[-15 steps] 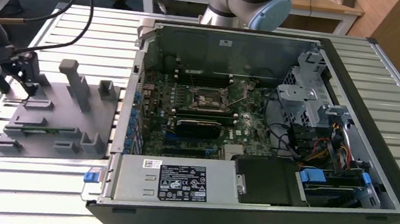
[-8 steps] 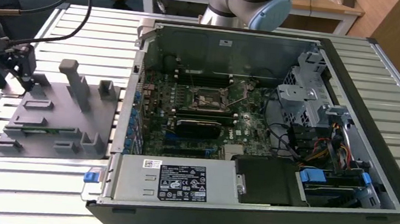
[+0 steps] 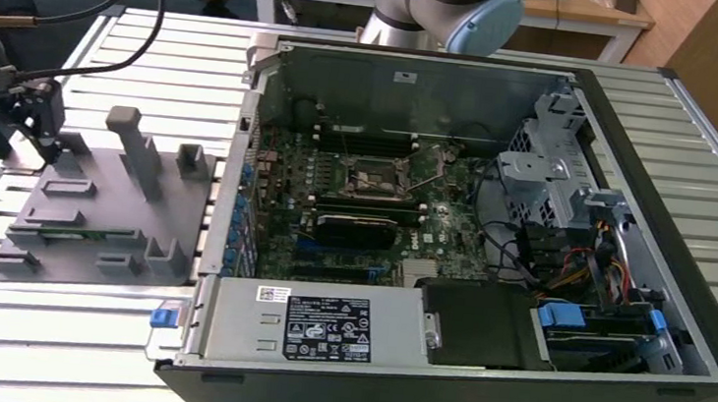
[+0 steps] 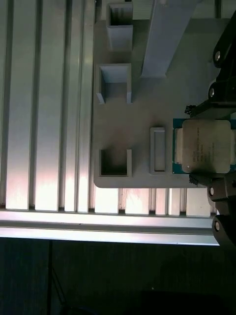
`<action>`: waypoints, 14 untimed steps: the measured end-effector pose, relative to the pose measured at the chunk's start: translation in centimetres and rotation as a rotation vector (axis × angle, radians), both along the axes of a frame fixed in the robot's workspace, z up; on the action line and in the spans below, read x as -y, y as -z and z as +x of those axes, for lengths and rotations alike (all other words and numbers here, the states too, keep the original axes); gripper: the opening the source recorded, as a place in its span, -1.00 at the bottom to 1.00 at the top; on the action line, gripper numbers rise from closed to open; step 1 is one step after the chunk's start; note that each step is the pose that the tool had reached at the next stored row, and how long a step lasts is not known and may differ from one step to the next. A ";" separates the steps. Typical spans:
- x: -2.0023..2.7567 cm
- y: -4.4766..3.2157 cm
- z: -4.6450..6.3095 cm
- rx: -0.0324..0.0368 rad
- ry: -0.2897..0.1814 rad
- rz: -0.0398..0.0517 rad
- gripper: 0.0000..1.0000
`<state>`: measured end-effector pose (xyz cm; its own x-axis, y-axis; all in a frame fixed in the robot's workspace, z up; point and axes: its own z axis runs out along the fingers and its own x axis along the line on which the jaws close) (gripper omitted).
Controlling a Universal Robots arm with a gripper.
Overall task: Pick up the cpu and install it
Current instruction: 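Pick up the cpu and move it towards the insertion slot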
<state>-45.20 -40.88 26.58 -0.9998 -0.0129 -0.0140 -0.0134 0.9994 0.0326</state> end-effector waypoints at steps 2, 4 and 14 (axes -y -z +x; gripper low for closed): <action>-0.01 -0.04 0.0 -0.0002 0.000 -0.0001 0.05; -0.03 -0.26 0.0 -0.0003 0.000 -0.0002 0.05; -0.05 -1.89 0.0 -0.0001 0.000 -0.0001 0.05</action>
